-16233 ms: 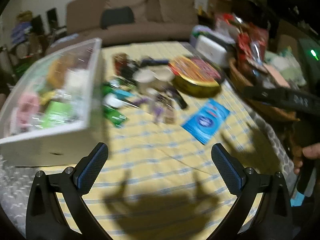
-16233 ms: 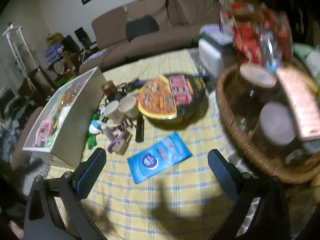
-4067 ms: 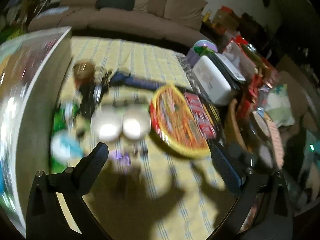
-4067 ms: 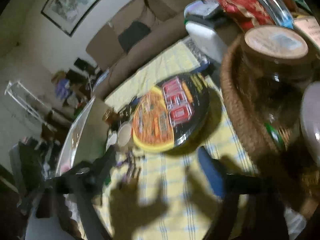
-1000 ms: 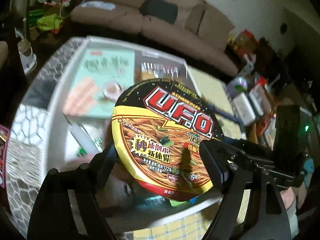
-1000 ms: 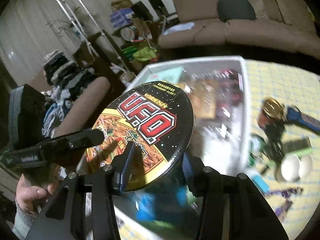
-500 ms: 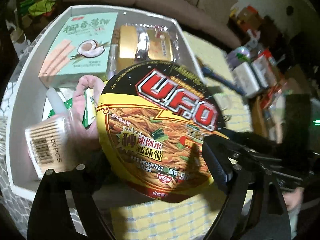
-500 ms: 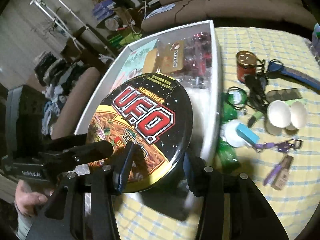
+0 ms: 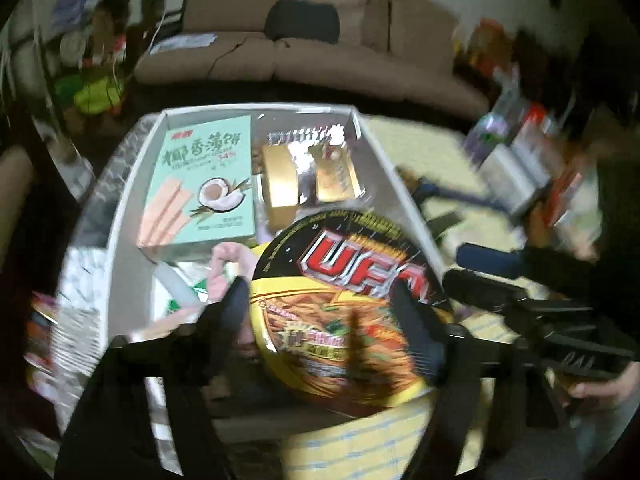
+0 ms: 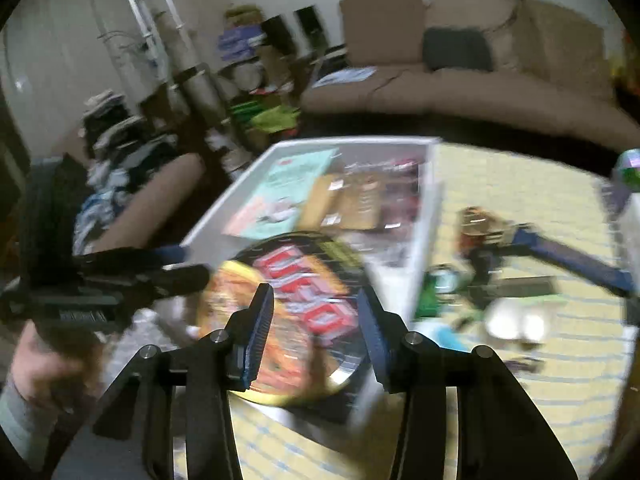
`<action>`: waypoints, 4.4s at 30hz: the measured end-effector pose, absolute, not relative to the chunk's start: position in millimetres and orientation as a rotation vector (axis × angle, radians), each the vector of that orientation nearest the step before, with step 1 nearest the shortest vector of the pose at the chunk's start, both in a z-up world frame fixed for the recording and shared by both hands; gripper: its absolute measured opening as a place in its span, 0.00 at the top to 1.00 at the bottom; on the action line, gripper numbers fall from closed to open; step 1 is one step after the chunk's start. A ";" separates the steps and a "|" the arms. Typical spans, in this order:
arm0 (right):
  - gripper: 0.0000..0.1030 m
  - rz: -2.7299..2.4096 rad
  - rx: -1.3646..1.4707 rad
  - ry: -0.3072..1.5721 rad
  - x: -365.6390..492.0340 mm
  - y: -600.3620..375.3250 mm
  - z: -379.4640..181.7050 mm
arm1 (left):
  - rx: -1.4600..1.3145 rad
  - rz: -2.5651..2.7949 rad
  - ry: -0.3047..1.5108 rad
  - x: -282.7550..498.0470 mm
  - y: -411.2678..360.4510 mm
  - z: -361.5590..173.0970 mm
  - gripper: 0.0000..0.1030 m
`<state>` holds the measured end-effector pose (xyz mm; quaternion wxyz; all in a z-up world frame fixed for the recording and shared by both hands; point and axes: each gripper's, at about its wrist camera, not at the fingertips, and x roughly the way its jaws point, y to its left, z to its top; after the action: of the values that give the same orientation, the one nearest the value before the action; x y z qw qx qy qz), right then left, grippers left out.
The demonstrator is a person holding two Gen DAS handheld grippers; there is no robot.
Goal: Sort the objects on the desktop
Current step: 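Lower the noodle bowl into the white box and open the right tool, then move both tools back over the table clutter, then grasp a white paper cup with the left tool while the right tool grasps another cup, then carry both white cups over the white box and open both tools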
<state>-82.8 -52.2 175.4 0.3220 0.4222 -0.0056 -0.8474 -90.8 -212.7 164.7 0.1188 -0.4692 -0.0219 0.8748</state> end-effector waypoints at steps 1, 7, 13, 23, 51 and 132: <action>0.60 -2.228 1.133 0.023 -84.4 -59.7 166.8 | -1.406 2.549 -0.022 -93.9 -207.1 156.6 0.48; 0.71 -2.288 1.139 0.127 -84.5 -77.3 124.4 | -1.412 2.562 0.020 -102.8 -199.0 123.9 0.53; 0.72 -2.341 1.024 0.144 -82.8 -73.0 109.9 | -1.310 2.624 0.074 -99.0 -198.4 112.1 0.53; 0.69 -2.353 0.971 0.039 -60.4 -47.0 127.2 | -1.126 2.639 0.127 -46.7 -195.9 127.5 0.37; 0.25 -2.541 1.008 -0.056 -15.3 124.0 175.3 | -1.076 2.490 -0.014 -3.5 -104.8 173.2 0.08; 0.96 -2.484 1.503 -0.220 -178.2 139.0 82.6 | -1.514 2.540 -0.236 -112.9 -275.0 171.5 0.96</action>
<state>-178.2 139.0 82.6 0.1146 0.5128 -0.0750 -0.8475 -112.9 -275.0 171.5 0.0875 -0.5085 -0.0794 0.8529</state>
